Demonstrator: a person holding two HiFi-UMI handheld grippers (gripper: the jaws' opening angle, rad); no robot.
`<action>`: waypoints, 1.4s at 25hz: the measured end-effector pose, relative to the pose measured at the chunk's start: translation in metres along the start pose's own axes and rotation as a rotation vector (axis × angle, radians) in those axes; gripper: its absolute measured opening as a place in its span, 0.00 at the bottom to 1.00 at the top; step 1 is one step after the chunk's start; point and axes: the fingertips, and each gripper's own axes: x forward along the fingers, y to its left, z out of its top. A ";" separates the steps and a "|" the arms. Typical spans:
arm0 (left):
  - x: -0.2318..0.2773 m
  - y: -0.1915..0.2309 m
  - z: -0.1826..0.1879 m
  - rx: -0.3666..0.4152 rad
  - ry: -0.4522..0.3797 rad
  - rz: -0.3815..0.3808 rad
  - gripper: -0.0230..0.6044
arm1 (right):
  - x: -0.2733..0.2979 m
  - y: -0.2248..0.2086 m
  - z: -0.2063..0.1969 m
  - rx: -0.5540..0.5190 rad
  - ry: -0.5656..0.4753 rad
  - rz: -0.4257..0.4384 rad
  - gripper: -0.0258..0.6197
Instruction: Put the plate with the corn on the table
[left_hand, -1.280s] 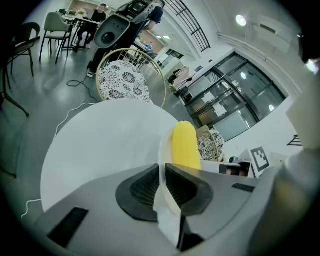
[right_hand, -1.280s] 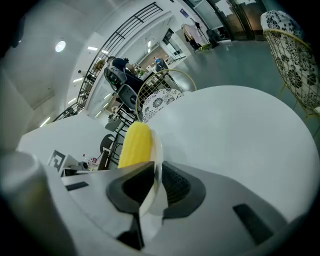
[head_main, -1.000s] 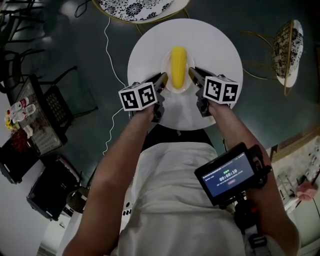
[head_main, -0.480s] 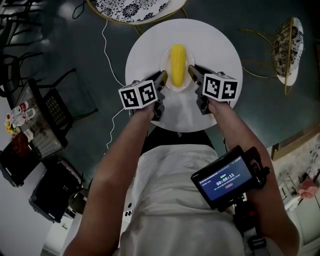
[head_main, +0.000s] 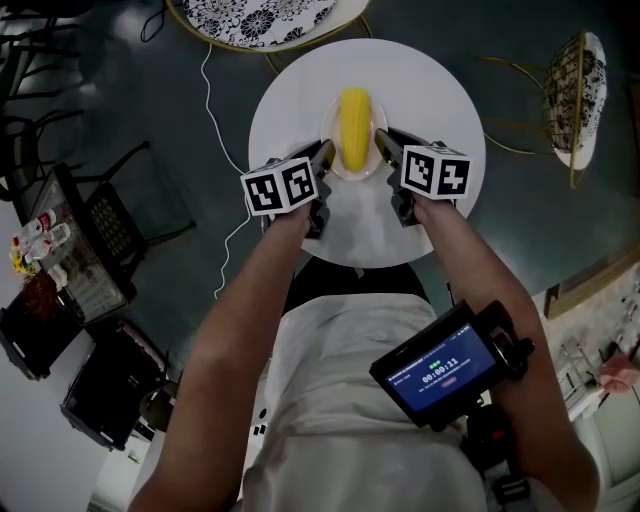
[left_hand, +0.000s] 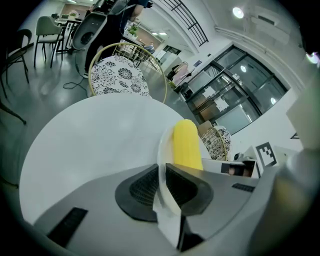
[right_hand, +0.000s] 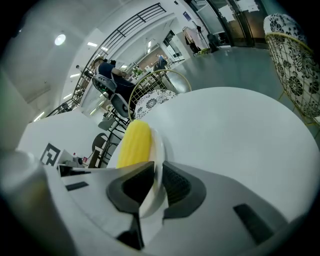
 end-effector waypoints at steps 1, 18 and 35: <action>0.001 0.001 -0.001 0.000 0.000 0.001 0.11 | 0.001 0.000 0.000 -0.001 0.000 -0.003 0.12; 0.002 -0.001 0.001 0.001 -0.016 -0.020 0.11 | 0.003 0.004 0.000 -0.064 -0.030 -0.039 0.13; -0.056 -0.023 -0.005 0.051 -0.151 0.054 0.16 | -0.051 0.003 0.001 -0.089 -0.076 -0.070 0.10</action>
